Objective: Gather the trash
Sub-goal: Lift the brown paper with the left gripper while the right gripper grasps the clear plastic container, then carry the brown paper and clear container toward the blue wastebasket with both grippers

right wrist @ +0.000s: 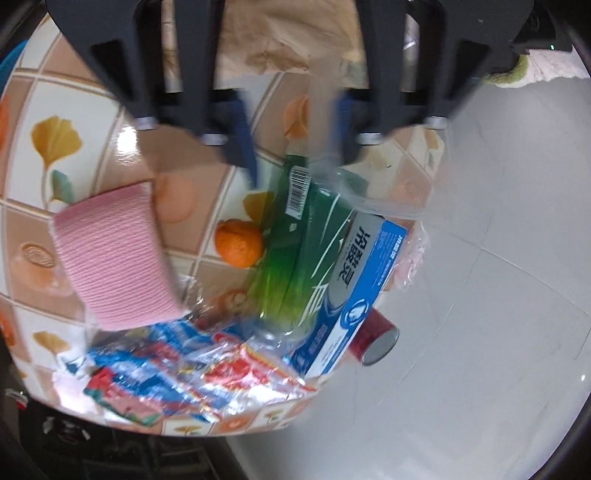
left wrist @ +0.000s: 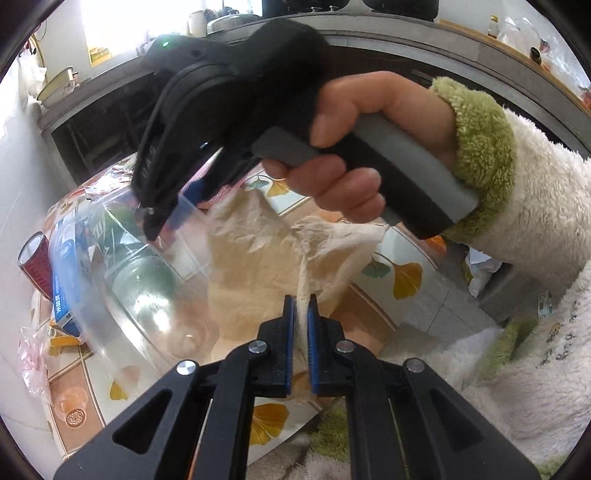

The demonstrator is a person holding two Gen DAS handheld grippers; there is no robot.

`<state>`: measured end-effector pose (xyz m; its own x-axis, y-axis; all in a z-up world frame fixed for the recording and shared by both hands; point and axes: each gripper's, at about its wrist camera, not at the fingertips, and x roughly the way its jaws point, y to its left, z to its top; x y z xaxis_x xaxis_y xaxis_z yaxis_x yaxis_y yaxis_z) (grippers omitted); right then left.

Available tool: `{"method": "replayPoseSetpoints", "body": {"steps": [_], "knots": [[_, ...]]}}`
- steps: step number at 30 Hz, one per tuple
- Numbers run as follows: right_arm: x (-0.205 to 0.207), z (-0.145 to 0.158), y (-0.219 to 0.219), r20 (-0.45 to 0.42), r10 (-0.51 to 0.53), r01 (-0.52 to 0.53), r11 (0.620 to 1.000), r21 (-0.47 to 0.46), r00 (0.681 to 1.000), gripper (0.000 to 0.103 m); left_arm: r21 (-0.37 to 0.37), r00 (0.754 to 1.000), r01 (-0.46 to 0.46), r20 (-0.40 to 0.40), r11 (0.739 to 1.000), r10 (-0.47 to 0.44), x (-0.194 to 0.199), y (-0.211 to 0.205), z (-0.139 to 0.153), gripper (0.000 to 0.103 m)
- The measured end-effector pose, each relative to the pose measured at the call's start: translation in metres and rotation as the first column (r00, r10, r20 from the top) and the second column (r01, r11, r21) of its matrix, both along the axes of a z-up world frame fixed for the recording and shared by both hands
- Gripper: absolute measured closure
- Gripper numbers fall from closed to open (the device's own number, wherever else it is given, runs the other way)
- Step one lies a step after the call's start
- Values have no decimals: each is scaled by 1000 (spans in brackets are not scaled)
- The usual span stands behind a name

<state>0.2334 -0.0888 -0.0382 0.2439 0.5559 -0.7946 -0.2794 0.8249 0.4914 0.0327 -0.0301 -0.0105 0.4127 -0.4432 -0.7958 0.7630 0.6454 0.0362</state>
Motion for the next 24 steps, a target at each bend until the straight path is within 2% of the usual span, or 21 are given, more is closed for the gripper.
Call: {"method": "replayPoseSetpoints", "body": {"steps": [5, 9, 13, 16, 24], "knots": [[-16, 19, -23, 118, -140, 145, 989, -31, 983, 100, -20, 1000, 30, 8, 999, -30, -7, 0, 1, 97], [-32, 34, -54, 203, -272, 282, 959, -24, 941, 100, -37, 999, 40, -6, 999, -40, -6, 0, -1, 98], [-47, 53, -94, 288, -409, 431, 902, -14, 866, 100, -48, 999, 38, 5, 998, -37, -5, 2, 1, 102], [-60, 63, -127, 346, -509, 546, 838, -8, 788, 100, -48, 1000, 27, 14, 998, -26, -3, 4, 1, 102], [-108, 84, -198, 439, -655, 718, 695, 30, 616, 100, -79, 999, -30, 21, 996, 32, 12, -1, 17, 103]]}}
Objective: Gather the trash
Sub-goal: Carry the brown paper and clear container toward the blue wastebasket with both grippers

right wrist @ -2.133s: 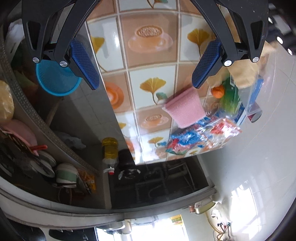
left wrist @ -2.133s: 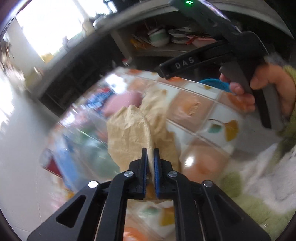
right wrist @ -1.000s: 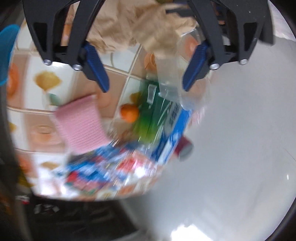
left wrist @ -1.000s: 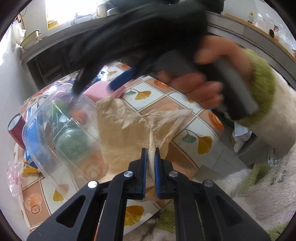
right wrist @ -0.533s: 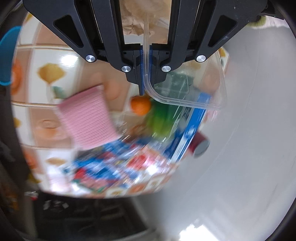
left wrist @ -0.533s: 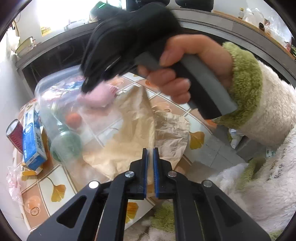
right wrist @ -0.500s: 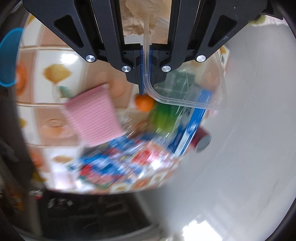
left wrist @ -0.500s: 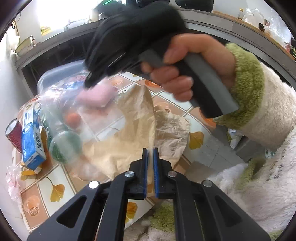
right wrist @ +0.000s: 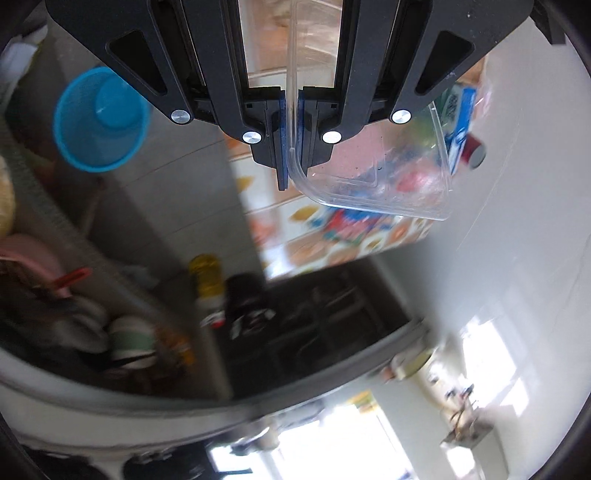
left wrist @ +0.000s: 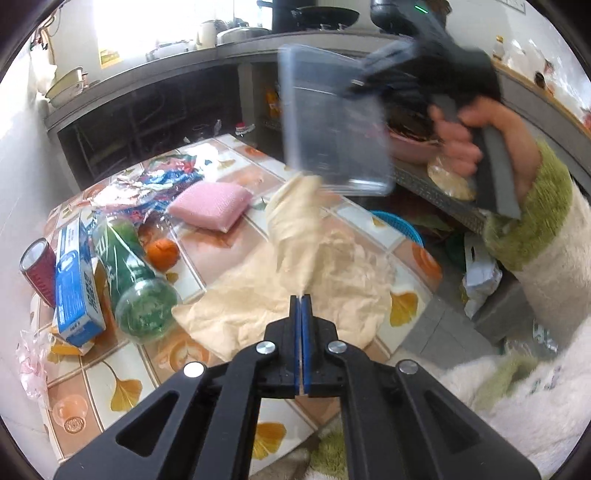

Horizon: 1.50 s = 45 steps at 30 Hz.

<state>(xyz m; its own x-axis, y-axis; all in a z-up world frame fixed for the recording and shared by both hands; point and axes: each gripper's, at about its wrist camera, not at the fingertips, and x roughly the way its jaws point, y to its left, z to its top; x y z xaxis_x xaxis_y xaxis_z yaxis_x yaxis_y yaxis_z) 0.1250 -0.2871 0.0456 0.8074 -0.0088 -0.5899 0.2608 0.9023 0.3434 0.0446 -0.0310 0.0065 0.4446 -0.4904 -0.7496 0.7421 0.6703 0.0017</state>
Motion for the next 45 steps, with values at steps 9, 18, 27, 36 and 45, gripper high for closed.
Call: {"method": "replayPoseSetpoints", "body": {"steps": [9, 18, 27, 36, 45], "knots": [[-56, -29, -57, -30, -144, 145, 989, 28, 989, 100, 65, 998, 44, -53, 997, -41, 12, -38, -6, 102], [-80, -57, -79, -87, -182, 189, 977, 94, 980, 100, 99, 984, 165, -91, 981, -157, 1, -77, -49, 66], [-75, -64, -83, -109, -172, 184, 976, 113, 979, 100, 239, 980, 183, 31, 954, -196, 6, -99, -72, 21], [-73, -69, -90, -128, -170, 186, 974, 125, 977, 100, 170, 988, 109, -123, 979, -88, 48, -98, -83, 34], [-82, -75, -102, -140, -212, 230, 965, 126, 967, 99, 186, 986, 78, -157, 979, -48, 64, -103, -72, 98]]}}
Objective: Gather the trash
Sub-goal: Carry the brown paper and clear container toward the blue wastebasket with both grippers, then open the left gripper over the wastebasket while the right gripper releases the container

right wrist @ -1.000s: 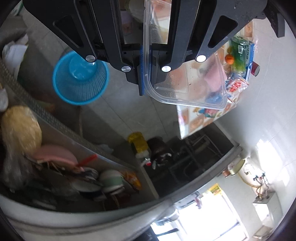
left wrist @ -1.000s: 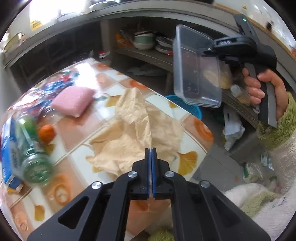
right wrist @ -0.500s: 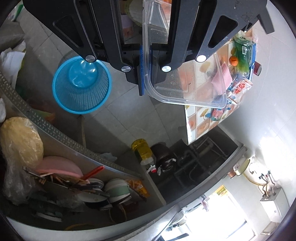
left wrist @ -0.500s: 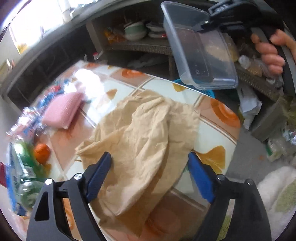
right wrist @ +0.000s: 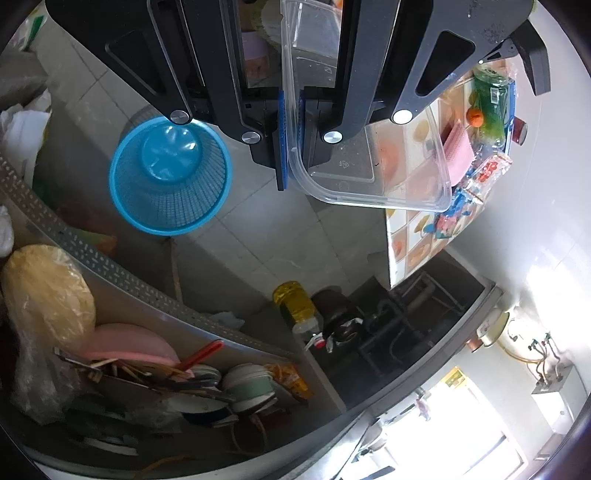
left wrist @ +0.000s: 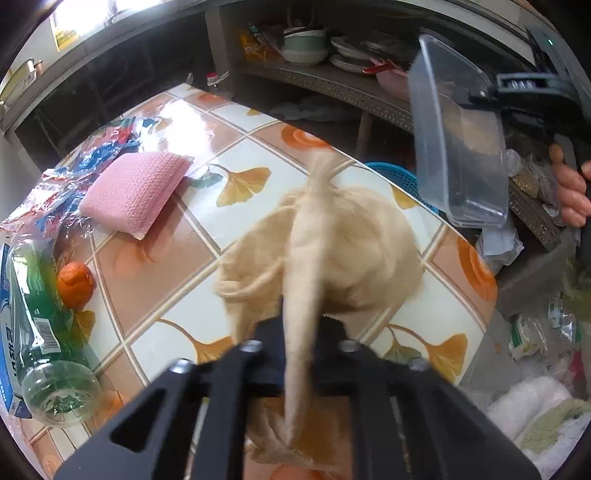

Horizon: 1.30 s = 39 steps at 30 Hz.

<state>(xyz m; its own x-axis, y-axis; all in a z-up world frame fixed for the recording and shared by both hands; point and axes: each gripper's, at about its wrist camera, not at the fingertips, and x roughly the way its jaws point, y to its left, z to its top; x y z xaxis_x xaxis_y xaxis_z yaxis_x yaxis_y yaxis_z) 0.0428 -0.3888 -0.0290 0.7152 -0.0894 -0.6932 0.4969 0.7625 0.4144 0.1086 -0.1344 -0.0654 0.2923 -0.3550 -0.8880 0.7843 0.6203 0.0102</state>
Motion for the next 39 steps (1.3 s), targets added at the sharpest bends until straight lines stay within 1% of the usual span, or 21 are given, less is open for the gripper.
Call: {"method": "replayPoseSetpoints", "body": {"steps": [1, 2, 6, 9, 12, 14, 16, 18, 20, 21, 24, 27, 30, 32, 33, 34, 35, 36, 37, 38, 39], "knots": [[-3, 1, -3, -2, -14, 14, 1000, -11, 1000, 99, -6, 1000, 1, -8, 1000, -1, 1, -1, 1, 100], [-6, 1, -5, -15, -6, 7, 999, 44, 1000, 99, -19, 1000, 6, -11, 1000, -7, 1, -3, 5, 100], [-24, 3, -25, -41, -104, 103, 994, -37, 994, 99, -63, 998, 56, 14, 996, -56, -1, -25, 26, 100], [-37, -2, -41, -90, -194, 181, 973, -140, 977, 99, -105, 996, 87, -6, 991, -88, 5, -60, 42, 100], [-45, -14, -56, -131, -258, 232, 955, -186, 957, 99, -132, 991, 116, -47, 984, -123, 14, -98, 50, 100], [-50, -30, -71, -172, -293, 260, 946, -191, 940, 99, -125, 983, 148, -93, 981, -160, 22, -137, 47, 100], [-50, -46, -81, -210, -309, 272, 944, -184, 928, 99, -100, 970, 170, -158, 980, -184, 31, -175, 37, 100], [-45, -61, -89, -252, -314, 272, 944, -188, 915, 99, -46, 956, 186, -222, 982, -191, 41, -219, 16, 100], [-38, -79, -99, -293, -315, 271, 945, -181, 903, 99, 25, 958, 205, -208, 978, -195, 45, -251, -4, 100], [-35, -86, -103, -310, -313, 270, 947, -174, 898, 99, 67, 956, 215, -217, 974, -196, 49, -271, -19, 100], [-20, -107, -116, -353, -302, 269, 953, -140, 886, 99, 144, 949, 216, -263, 966, -173, 61, -308, -56, 100], [-7, -125, -126, -395, -286, 264, 958, -111, 873, 99, 221, 940, 226, -306, 949, -153, 71, -342, -95, 100], [13, -151, -137, -449, -269, 262, 962, -80, 852, 99, 278, 942, 224, -309, 934, -134, 82, -365, -127, 99], [24, -164, -144, -479, -258, 261, 963, -62, 839, 99, 294, 943, 219, -309, 930, -124, 88, -375, -141, 98], [28, -169, -147, -487, -249, 258, 965, -49, 837, 98, 299, 943, 207, -316, 932, -108, 92, -382, -149, 96], [35, -176, -150, -493, -239, 252, 967, -41, 837, 95, 300, 943, 195, -318, 934, -95, 96, -385, -153, 86], [38, -179, -151, -496, -233, 244, 969, -44, 836, 90, 300, 945, 179, -317, 937, -79, 100, -388, -156, 65], [41, -182, -153, -500, -226, 236, 971, -45, 836, 85, 295, 949, 164, -307, 941, -69, 102, -389, -157, 54], [44, -184, -154, -507, -229, 236, 970, -52, 831, 73, 291, 953, 155, -297, 944, -65, 103, -390, -158, 44], [45, -184, -155, -507, -237, 238, 969, -64, 829, 66, 285, 956, 151, -286, 947, -66, 104, -391, -158, 43], [46, -183, -155, -500, -244, 240, 968, -74, 831, 64, 275, 955, 151, -288, 949, -68, 105, -392, -157, 42]]}}
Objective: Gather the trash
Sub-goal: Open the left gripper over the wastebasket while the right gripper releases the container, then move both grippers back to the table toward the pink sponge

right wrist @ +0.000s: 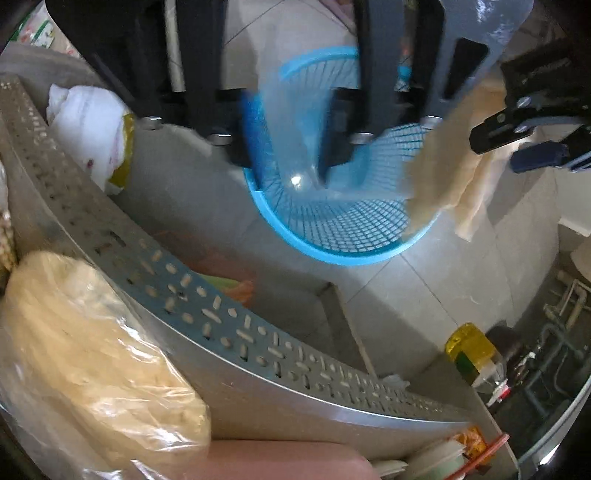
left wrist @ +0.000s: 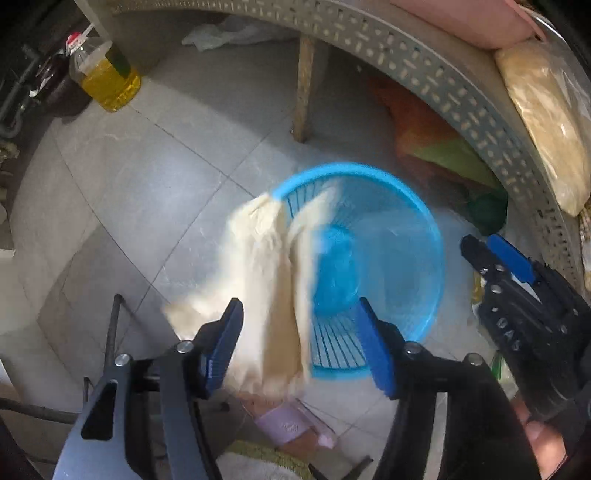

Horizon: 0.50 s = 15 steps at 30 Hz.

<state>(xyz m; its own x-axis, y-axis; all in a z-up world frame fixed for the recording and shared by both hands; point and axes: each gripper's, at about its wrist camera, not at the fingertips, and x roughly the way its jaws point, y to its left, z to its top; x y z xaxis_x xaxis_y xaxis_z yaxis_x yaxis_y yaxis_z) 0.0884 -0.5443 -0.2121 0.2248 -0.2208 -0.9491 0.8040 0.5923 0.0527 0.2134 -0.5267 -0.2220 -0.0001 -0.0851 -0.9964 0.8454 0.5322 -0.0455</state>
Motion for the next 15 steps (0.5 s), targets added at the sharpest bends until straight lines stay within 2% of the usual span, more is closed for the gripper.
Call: {"method": "replayPoseSetpoints", "body": {"steps": [2, 8, 13, 15], "knots": [[-2, 6, 0, 16, -4, 5, 1000, -16, 1000, 60, -21, 1000, -16, -14, 1000, 16, 4, 3, 4, 37], [-26, 29, 9, 72, -4, 9, 998, -60, 997, 58, -90, 1000, -29, -10, 995, 28, 3, 10, 33, 37], [-59, 57, 28, 122, 0, 10, 997, -81, 993, 58, -199, 1000, -1, 4, 980, 2, -7, 38, 89, 37], [-75, 73, 41, 143, 5, 8, 996, -87, 990, 55, -272, 998, 29, 54, 962, -15, -19, 60, 126, 37]]}}
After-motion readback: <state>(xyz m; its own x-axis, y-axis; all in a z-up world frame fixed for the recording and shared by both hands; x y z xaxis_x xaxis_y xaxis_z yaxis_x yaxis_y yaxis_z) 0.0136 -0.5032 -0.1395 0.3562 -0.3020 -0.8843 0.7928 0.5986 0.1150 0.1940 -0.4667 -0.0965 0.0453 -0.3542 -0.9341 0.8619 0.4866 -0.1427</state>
